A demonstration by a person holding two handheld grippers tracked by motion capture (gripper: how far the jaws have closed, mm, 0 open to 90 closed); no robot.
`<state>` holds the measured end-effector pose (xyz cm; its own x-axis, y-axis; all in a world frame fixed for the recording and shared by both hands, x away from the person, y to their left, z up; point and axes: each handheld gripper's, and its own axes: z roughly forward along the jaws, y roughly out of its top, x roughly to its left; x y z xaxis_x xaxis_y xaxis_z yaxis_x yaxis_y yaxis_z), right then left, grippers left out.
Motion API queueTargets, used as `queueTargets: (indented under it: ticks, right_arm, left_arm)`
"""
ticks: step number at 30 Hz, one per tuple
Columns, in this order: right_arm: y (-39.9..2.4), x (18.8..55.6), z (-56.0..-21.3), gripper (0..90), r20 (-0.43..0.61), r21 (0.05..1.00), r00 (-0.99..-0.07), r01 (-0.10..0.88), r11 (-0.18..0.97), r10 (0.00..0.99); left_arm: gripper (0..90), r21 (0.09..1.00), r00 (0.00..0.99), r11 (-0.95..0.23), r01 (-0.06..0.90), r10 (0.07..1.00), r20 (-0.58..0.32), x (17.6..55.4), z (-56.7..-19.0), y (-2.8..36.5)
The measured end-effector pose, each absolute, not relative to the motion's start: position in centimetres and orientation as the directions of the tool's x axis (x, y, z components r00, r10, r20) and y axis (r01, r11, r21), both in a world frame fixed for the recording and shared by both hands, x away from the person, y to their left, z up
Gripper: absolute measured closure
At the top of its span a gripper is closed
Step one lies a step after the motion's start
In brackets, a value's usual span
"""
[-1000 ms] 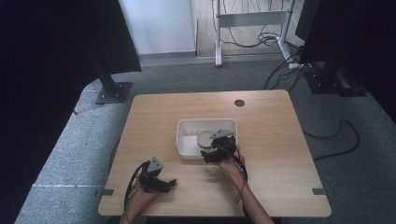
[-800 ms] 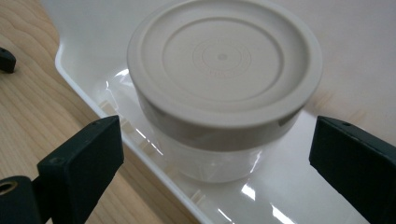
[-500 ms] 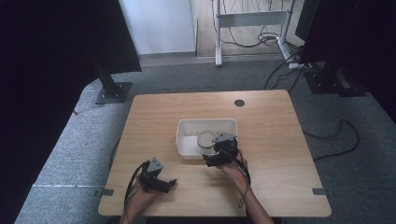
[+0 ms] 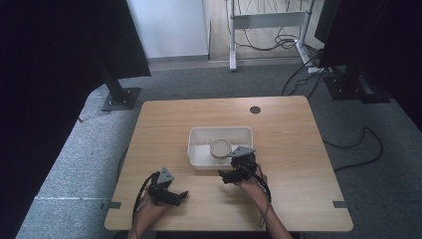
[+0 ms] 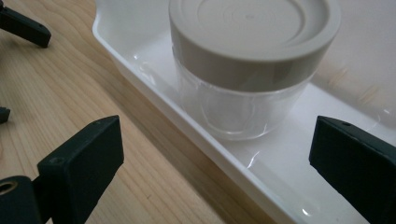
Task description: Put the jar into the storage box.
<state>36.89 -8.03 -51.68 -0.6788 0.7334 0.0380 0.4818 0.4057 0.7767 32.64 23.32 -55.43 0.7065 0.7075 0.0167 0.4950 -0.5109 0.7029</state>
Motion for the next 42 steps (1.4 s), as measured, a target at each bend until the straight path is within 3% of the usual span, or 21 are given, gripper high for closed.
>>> queueTargets:
  ticks: [42]
  right_arm:
    - [-12.8, 33.5, -51.0, 3.4, 0.019, 0.792, -0.67, 0.463, 0.398, 0.742]
  left_arm:
    - [0.3, 0.703, 0.707, -0.511, 0.495, 0.707, 0.017, 32.6, -55.4, 23.3]
